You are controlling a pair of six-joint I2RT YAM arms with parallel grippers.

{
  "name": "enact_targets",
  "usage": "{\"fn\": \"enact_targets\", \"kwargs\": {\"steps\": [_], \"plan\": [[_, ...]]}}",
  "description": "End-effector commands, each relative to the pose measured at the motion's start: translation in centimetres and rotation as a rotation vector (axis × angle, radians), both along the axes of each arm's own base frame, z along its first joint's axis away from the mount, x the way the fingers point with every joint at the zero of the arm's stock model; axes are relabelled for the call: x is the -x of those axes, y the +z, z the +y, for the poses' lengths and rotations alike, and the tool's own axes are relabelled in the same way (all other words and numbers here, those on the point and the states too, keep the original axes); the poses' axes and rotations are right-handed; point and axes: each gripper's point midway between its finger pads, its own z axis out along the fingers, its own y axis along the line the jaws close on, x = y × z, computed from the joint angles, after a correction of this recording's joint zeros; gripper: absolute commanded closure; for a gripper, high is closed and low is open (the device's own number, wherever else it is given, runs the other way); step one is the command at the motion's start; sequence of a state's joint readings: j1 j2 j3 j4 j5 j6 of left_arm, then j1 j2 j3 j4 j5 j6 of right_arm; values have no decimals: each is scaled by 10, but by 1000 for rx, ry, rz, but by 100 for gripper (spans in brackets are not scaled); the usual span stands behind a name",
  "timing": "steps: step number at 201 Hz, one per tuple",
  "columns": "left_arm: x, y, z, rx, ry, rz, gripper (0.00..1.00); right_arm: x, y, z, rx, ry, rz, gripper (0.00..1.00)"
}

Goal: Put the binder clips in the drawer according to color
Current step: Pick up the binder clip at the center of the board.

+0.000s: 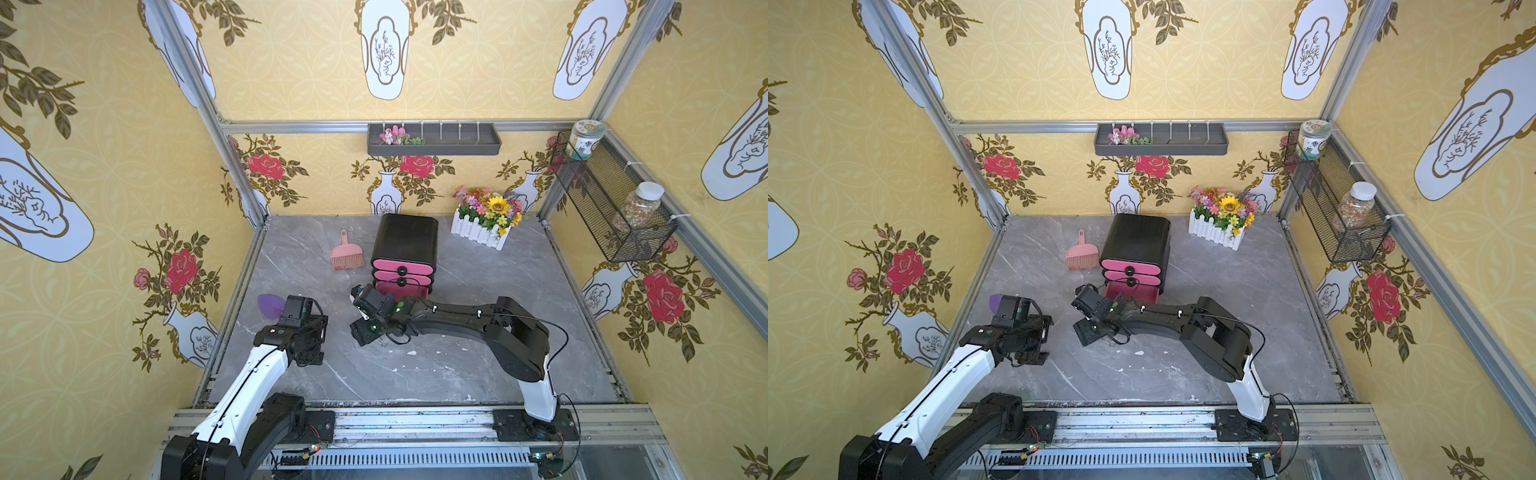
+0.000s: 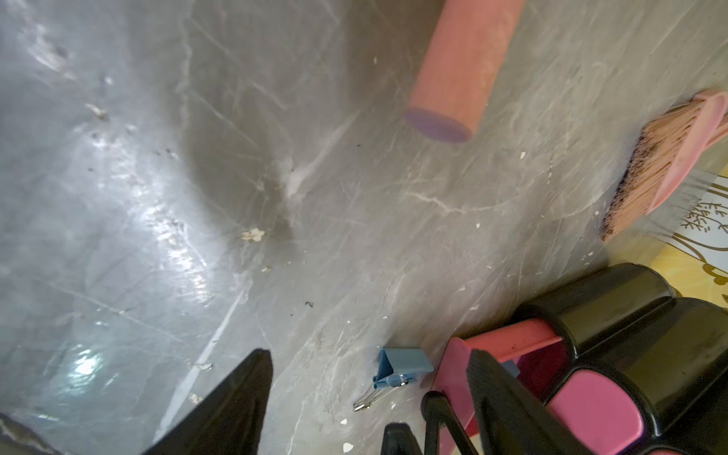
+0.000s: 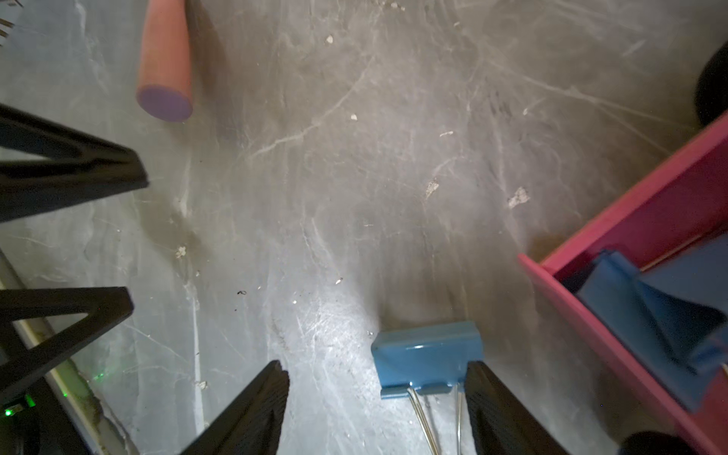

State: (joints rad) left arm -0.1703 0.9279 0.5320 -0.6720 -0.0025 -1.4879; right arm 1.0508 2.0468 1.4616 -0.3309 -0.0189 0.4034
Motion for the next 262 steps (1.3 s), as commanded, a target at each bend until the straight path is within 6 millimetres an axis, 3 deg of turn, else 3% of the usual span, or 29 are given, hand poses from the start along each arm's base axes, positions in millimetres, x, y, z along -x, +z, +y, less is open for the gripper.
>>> {"fn": "enact_targets", "kwargs": {"steps": [1,139,212,262], "plan": [[7,-4,-2,12,-27,17,16,-1,-10,-5,63,23,-15,25],[15,-13,-5,37,-22,31,16,-7,-21,-15,187,10,-110,23],[17,-13,-5,46,-18,29,16,-8,-31,-9,182,17,-93,22],[19,-15,-5,49,-16,32,16,-8,-36,-9,187,10,-86,32]]}}
